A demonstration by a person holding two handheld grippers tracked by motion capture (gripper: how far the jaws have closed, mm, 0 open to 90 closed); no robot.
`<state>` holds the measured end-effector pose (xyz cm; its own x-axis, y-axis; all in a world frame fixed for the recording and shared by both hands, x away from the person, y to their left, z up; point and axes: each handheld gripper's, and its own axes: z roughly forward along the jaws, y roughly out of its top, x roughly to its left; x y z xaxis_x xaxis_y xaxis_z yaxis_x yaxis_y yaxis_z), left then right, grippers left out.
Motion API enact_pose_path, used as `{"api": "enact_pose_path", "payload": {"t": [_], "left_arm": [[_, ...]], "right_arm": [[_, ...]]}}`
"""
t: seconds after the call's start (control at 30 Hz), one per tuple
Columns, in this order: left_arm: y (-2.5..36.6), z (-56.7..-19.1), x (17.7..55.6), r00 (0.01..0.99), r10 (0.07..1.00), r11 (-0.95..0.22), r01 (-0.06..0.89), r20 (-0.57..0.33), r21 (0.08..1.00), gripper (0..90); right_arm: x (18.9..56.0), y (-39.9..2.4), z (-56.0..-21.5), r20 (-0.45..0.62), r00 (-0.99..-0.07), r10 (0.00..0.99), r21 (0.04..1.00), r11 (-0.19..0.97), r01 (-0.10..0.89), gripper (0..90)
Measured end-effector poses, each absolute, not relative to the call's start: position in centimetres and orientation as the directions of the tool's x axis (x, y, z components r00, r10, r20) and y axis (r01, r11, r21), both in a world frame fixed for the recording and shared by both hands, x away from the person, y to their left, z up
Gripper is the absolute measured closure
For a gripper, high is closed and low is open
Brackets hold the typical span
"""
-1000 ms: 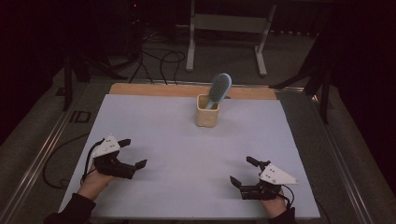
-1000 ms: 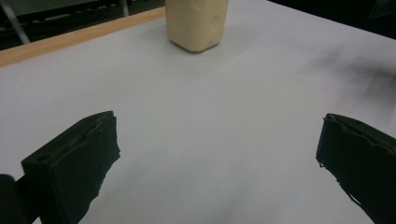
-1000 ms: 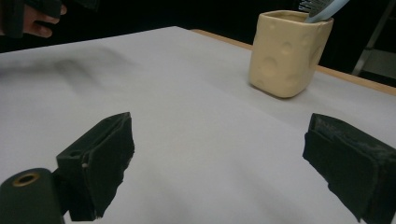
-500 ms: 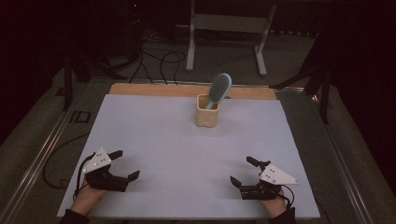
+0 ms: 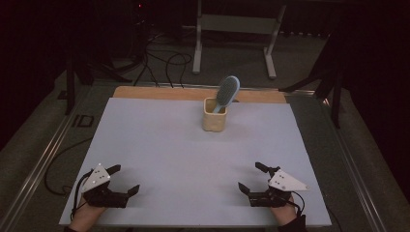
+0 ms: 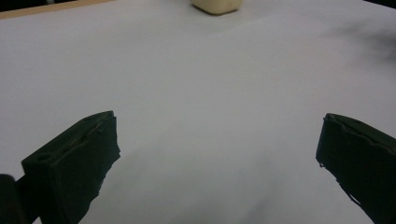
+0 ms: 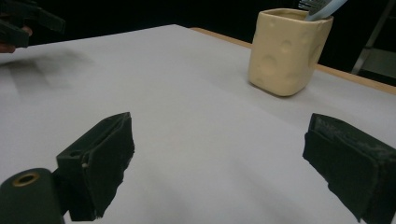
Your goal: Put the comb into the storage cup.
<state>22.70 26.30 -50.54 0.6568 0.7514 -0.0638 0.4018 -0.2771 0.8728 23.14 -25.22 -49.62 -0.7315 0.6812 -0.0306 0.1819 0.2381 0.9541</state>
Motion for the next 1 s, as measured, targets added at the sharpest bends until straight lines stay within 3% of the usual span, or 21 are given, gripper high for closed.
{"api": "enact_pose_path", "payload": {"t": [1.0], "left_arm": [[27.6, -51.4, 22.6, 0.623, 0.780, -0.247, 0.397, -0.062, 0.884, 0.0]], "right_arm": [[23.3, -25.0, -50.1, -0.026, -0.740, 0.672, 0.949, 0.249, 0.192, 8.4]]}}
